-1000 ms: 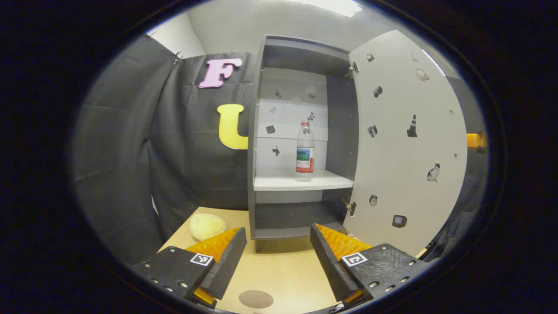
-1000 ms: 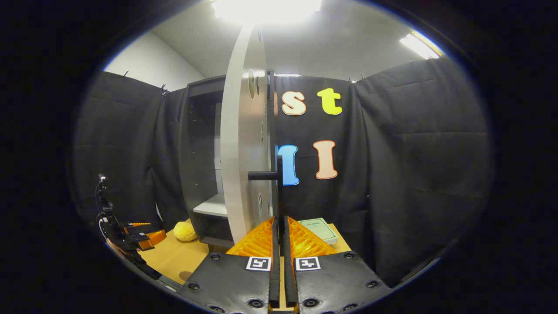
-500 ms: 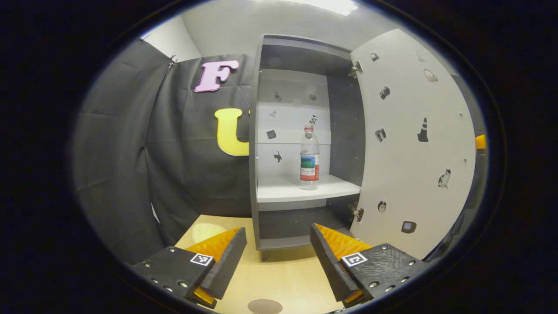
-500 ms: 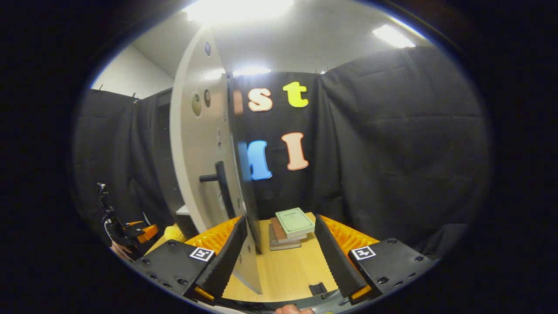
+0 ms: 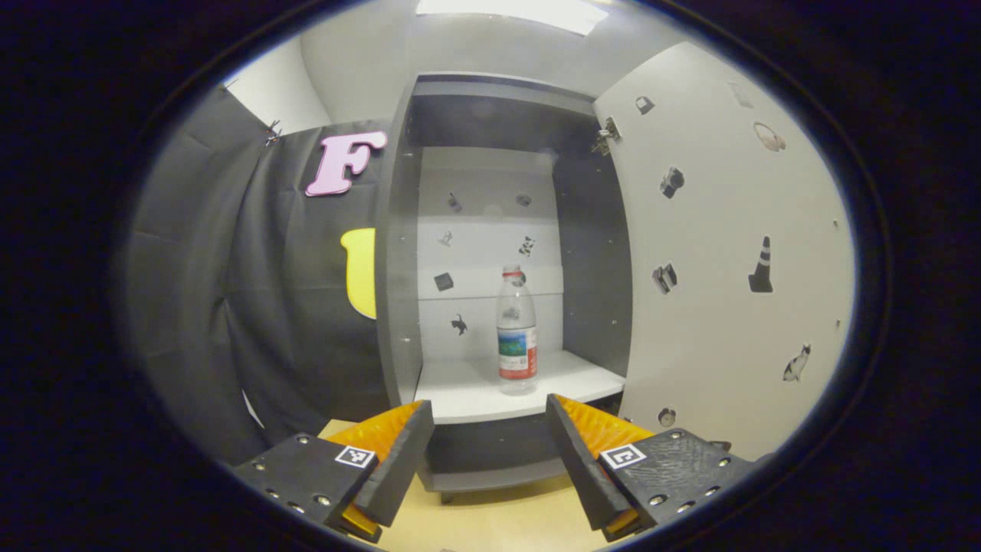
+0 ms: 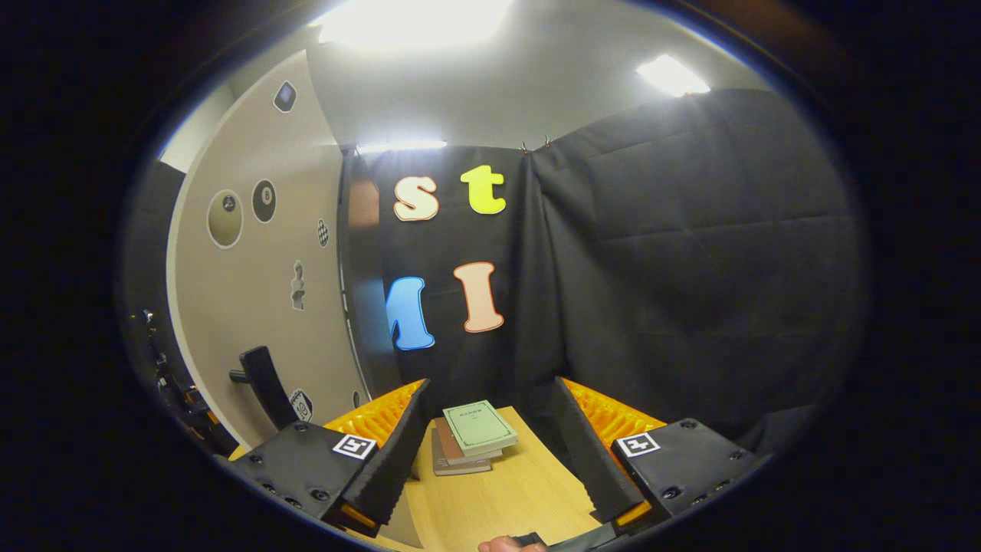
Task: Open the cabinet door with the right hand, grasp the bottle in the cabinet with the left hand and place it on the coaster, then close the cabinet door with the right hand.
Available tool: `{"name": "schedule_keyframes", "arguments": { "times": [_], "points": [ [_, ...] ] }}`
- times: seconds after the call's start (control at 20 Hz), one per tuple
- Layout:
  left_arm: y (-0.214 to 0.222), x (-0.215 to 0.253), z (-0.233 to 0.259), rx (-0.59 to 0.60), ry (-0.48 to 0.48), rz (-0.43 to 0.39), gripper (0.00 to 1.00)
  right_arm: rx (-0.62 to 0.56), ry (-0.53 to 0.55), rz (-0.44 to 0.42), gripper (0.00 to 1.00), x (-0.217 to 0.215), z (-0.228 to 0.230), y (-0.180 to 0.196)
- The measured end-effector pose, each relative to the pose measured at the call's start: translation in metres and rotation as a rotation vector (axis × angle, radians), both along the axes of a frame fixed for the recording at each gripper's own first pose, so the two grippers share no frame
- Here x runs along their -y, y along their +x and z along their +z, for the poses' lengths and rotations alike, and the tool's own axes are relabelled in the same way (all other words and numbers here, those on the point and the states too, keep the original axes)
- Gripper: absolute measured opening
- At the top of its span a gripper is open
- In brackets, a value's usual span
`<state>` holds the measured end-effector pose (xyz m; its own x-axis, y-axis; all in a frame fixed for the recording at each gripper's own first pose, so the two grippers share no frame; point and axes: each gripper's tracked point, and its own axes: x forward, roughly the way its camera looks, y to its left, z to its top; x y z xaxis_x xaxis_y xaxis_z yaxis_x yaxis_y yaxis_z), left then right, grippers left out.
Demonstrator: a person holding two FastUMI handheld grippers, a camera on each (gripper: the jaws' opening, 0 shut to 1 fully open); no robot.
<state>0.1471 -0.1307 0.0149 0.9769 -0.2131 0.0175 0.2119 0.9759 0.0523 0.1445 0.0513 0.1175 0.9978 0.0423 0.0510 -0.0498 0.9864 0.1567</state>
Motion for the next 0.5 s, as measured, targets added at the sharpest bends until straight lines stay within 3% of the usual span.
{"name": "schedule_keyframes", "arguments": {
  "times": [0.3, 0.5],
  "points": [
    [0.067, 0.038, 0.028, -0.035, -0.074, -0.049, 0.89, 0.002, -0.037, 0.006, 0.98, 0.006, -0.001, 0.04],
    [0.113, 0.048, 0.036, -0.042, -0.03, -0.053, 0.9, -0.014, -0.076, 0.024, 0.98, 0.005, -0.007, 0.057]
  ]
}}
